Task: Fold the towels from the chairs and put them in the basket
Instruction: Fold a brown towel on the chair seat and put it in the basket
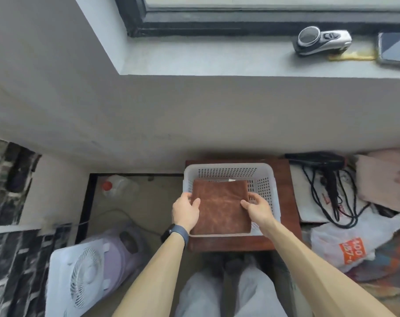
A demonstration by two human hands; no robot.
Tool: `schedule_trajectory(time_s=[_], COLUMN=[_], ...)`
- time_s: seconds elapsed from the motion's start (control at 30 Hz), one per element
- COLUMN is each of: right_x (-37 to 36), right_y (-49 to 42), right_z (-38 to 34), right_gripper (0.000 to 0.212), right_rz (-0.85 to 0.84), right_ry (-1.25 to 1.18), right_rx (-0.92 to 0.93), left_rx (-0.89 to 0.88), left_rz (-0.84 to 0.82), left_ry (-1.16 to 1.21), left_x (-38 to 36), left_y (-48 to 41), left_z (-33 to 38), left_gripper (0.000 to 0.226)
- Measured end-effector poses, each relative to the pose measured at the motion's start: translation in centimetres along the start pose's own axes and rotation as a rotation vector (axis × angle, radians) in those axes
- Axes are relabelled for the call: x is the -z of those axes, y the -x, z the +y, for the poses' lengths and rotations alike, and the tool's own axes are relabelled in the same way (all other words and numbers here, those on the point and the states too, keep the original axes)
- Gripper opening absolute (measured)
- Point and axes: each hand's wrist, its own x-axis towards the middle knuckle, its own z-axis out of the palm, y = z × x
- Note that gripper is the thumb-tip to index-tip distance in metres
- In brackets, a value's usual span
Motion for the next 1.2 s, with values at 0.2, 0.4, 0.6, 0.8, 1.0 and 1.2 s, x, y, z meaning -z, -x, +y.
schedule_trajectory(time_s=[0.2, 0.4, 0.6, 0.8, 1.0, 1.2], right_x=[-0.8, -1.5, -1.3, -2.8, -5.7, -5.9], right_y=[-3.7, -5.5, -5.7, -2.6, -6.0, -8.5], right_z=[1.3, 2.2, 2.5, 2.4, 4.4, 6.0], right_gripper=[0.036, 0.038, 0.041, 0.044, 0.058, 0.060], right_rz=[0.010, 0.019, 0.062, 0.358, 0.152, 0.132], right_ry=[0.059, 0.057, 0.078, 0.573, 1.015, 1.068], right_rx=[-0.026, -0.049, -0.050, 0.560, 0.734, 0.702], left_rx=[-0.068, -0.083, -0.164, -0.605, -0.503, -0.469], left_rz=[0.109, 0.147, 0.175, 0.154, 0.099, 0.127], left_ry=[-0.416, -0.611, -0.627, -0.671, -0.665, -0.748], left_x=[-1.4, -2.2, -3.1, -6.2, -9.7, -11.4], left_y=[-1.3, -2.2, -1.5, -1.7, -4.1, -6.1], left_z=[0.9, 1.6, 1.1, -1.5, -2.7, -3.8], left_gripper=[0.037, 0.034, 0.048, 0.053, 0.061, 0.061])
